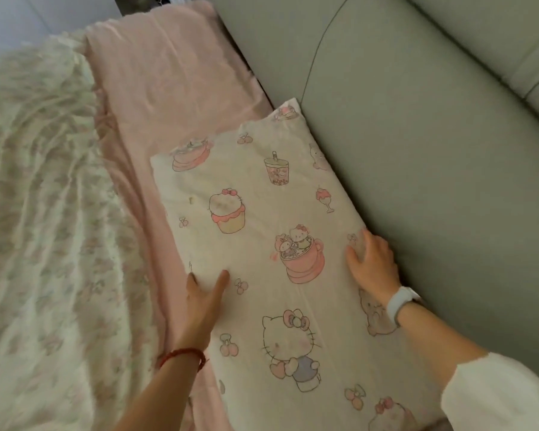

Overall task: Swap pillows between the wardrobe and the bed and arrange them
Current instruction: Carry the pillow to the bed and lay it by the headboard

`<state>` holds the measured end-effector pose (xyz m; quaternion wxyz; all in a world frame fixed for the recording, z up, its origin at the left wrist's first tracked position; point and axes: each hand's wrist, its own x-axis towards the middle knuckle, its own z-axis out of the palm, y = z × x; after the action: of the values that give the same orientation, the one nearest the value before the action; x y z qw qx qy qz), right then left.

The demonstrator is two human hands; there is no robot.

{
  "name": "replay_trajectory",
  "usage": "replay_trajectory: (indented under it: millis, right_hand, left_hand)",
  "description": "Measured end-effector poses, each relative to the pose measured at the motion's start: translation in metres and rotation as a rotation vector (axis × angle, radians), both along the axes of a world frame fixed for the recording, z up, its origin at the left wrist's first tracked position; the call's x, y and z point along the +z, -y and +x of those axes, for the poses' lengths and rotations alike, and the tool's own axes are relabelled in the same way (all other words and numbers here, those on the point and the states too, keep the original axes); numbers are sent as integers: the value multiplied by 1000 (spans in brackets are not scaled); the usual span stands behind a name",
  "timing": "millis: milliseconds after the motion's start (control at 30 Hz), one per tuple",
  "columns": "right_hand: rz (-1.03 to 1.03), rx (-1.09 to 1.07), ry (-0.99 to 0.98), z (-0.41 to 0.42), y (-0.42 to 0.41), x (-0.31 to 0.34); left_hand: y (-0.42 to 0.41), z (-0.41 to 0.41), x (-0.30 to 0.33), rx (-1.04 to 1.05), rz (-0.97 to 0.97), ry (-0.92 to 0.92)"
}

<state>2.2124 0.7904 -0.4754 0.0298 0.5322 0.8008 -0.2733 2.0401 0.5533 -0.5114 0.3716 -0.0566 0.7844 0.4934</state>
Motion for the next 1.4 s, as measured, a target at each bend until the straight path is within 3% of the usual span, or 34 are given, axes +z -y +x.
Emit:
replay_trajectory:
  millis: [167, 333, 500, 600, 700, 800, 1067, 1200, 1300, 1400]
  right_hand:
    - [-367, -214, -91, -19, -36, -28]
    - [-174, -234, -203, -30, -11, -19]
    - [-170, -230, -308, -29, 6, -1]
    - [-152, -140, -295, -29, 11, -7]
    - [-206, -47, -189, -27, 6, -24]
    - [-236, -51, -227, -28, 0, -33]
    - [-50, -54, -251, -21, -10, -30]
    - [-171, -133, -136, -11, -2, -32]
    - [-154, -123, -100, 19, 21, -29]
    - [-213, -151, -78, 57, 43, -26]
  left_hand:
    - [-14, -8, -12, 92, 126, -86]
    - [-12, -2, 14, 139, 120, -292]
    - [7, 5, 29, 281, -109, -291]
    - [18, -3, 19, 244, -165, -262]
    - [18, -8, 2, 136, -91, -151]
    - [14, -10, -6, 112, -45, -172]
    - [27, 1, -3, 46, 48, -228]
    - [33, 1, -3, 22, 67, -164]
    - [45, 30, 4, 50, -22, -239]
    - [60, 82, 12, -19, -268, -279]
